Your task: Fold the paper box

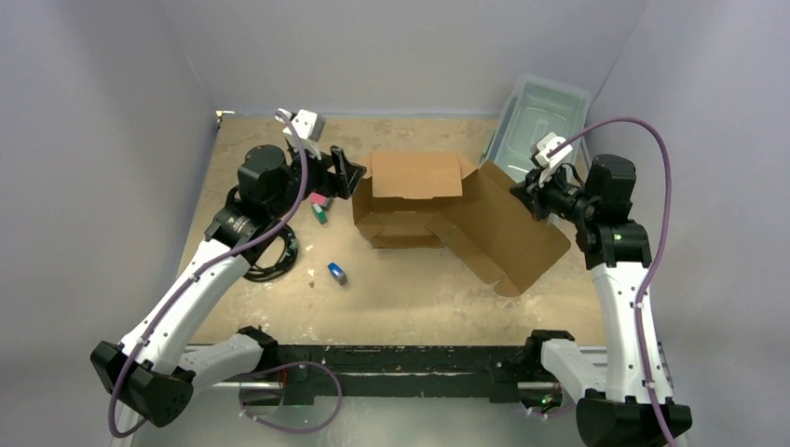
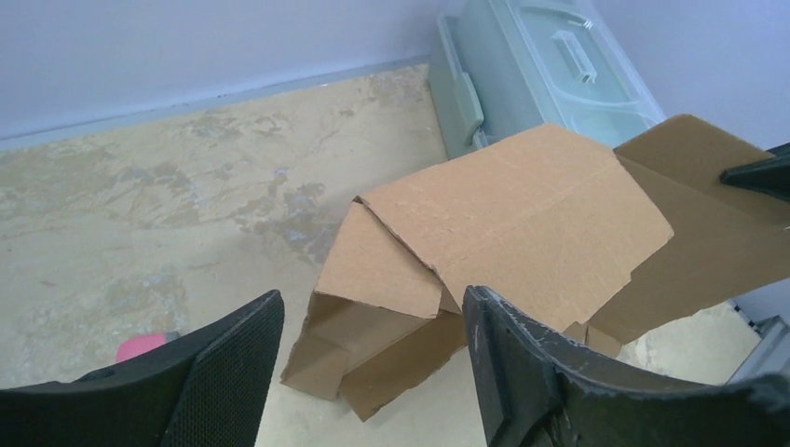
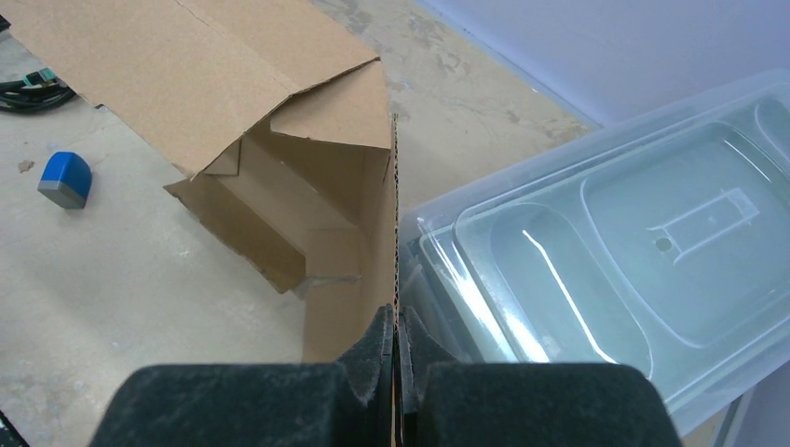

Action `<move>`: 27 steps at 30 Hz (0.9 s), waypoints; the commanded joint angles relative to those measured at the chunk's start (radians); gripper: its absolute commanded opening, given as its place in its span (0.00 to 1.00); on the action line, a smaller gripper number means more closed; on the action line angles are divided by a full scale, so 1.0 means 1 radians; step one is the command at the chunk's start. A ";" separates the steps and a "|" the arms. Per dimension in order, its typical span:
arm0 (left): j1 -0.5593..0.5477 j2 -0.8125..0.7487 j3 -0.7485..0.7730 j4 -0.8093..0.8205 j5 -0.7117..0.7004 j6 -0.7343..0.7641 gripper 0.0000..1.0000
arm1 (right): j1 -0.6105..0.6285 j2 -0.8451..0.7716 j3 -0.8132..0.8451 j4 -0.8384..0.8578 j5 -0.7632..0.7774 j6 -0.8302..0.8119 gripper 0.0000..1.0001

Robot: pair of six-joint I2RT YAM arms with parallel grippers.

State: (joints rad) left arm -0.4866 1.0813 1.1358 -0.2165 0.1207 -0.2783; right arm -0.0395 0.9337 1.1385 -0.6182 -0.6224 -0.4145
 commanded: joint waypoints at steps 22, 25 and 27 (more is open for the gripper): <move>0.074 0.021 -0.261 0.284 -0.117 -0.014 0.18 | 0.019 0.008 0.020 0.006 -0.016 -0.017 0.00; 0.077 0.049 -0.298 0.359 -0.083 -0.013 0.17 | 0.022 0.012 0.025 0.003 -0.014 -0.018 0.00; 0.077 0.078 -0.308 0.400 -0.002 -0.001 0.18 | 0.023 0.015 0.028 0.003 -0.013 -0.018 0.00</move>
State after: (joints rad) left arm -0.4179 1.1233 0.8513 0.0189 0.0315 -0.3134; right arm -0.0242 0.9443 1.1385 -0.6243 -0.6220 -0.4217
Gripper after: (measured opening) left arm 0.177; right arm 0.008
